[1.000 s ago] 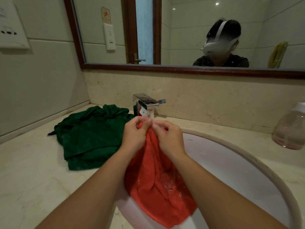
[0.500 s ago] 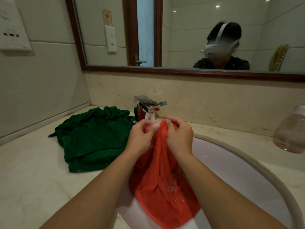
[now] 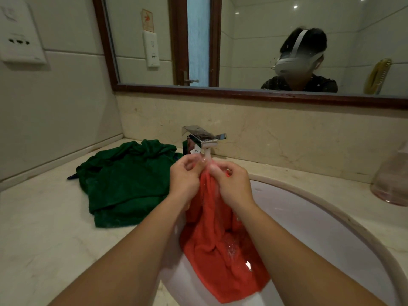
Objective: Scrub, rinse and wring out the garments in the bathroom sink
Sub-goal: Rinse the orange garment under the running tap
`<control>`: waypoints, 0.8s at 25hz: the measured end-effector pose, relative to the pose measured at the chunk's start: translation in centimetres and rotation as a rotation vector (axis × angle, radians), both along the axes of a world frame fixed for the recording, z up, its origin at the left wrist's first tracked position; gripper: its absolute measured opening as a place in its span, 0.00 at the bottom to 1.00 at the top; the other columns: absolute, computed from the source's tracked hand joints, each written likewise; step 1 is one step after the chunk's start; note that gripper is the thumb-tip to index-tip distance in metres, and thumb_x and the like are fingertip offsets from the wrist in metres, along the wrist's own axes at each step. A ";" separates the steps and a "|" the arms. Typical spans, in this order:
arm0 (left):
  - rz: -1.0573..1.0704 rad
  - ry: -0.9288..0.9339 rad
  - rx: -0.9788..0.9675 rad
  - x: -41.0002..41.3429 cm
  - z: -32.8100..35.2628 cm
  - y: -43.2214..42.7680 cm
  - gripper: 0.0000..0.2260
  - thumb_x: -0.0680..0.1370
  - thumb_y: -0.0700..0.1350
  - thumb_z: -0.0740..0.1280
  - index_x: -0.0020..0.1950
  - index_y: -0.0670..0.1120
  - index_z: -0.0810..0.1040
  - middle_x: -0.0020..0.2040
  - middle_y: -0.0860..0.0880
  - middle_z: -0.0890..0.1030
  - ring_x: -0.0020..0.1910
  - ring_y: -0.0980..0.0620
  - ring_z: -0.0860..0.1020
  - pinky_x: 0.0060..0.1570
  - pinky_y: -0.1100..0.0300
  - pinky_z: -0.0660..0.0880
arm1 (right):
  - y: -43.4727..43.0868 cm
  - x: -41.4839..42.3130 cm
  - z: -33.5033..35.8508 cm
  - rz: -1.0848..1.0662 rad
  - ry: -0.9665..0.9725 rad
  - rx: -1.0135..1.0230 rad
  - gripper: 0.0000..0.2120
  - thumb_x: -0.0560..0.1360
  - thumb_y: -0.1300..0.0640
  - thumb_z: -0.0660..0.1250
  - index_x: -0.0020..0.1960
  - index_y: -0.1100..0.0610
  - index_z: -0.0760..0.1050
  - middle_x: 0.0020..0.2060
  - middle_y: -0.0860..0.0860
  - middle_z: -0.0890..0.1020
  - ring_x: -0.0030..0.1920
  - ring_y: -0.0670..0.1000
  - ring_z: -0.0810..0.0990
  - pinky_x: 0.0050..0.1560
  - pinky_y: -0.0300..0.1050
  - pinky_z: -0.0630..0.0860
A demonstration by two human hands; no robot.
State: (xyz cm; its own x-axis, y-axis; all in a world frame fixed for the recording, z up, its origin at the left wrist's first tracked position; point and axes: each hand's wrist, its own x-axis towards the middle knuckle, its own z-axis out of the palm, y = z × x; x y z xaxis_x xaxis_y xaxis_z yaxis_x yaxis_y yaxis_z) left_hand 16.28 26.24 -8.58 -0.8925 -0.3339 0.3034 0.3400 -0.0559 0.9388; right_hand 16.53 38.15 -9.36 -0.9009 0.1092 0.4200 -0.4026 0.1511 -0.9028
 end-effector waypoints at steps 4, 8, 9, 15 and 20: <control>-0.056 0.055 -0.255 0.2 -0.4 -0.1 0.05 0.79 0.45 0.72 0.49 0.55 0.80 0.46 0.54 0.85 0.45 0.63 0.82 0.46 0.67 0.77 | 0.4 -0.1 0.5 -0.073 0.004 -0.099 0.05 0.77 0.59 0.73 0.45 0.50 0.85 0.38 0.45 0.86 0.39 0.40 0.81 0.44 0.36 0.76; -0.037 0.053 -0.479 0.0 -1.5 0.3 0.12 0.80 0.55 0.68 0.49 0.47 0.80 0.40 0.49 0.82 0.37 0.54 0.78 0.41 0.55 0.74 | 0.5 0.0 1.0 -0.106 0.054 -0.106 0.03 0.78 0.59 0.73 0.48 0.53 0.86 0.42 0.45 0.87 0.45 0.41 0.83 0.49 0.34 0.76; -0.026 0.068 -0.475 -0.1 -1.5 0.3 0.12 0.80 0.55 0.67 0.49 0.46 0.81 0.39 0.49 0.81 0.36 0.57 0.76 0.40 0.56 0.73 | 0.6 -0.1 1.1 -0.102 0.056 -0.110 0.03 0.78 0.59 0.73 0.49 0.53 0.85 0.43 0.45 0.87 0.46 0.42 0.83 0.50 0.34 0.76; 0.096 0.088 -0.362 0.2 -0.3 -0.1 0.06 0.83 0.42 0.66 0.49 0.47 0.82 0.43 0.54 0.83 0.41 0.65 0.78 0.42 0.70 0.72 | -0.2 0.1 0.7 -0.022 0.012 -0.087 0.03 0.77 0.56 0.74 0.50 0.54 0.85 0.42 0.48 0.86 0.43 0.42 0.82 0.47 0.34 0.77; 0.164 0.115 -0.321 0.3 -0.1 -0.4 0.06 0.83 0.43 0.65 0.49 0.49 0.81 0.42 0.57 0.81 0.40 0.70 0.77 0.41 0.75 0.70 | -0.7 0.3 0.0 0.049 -0.055 -0.035 0.05 0.78 0.56 0.72 0.46 0.57 0.83 0.39 0.51 0.85 0.38 0.47 0.81 0.42 0.44 0.77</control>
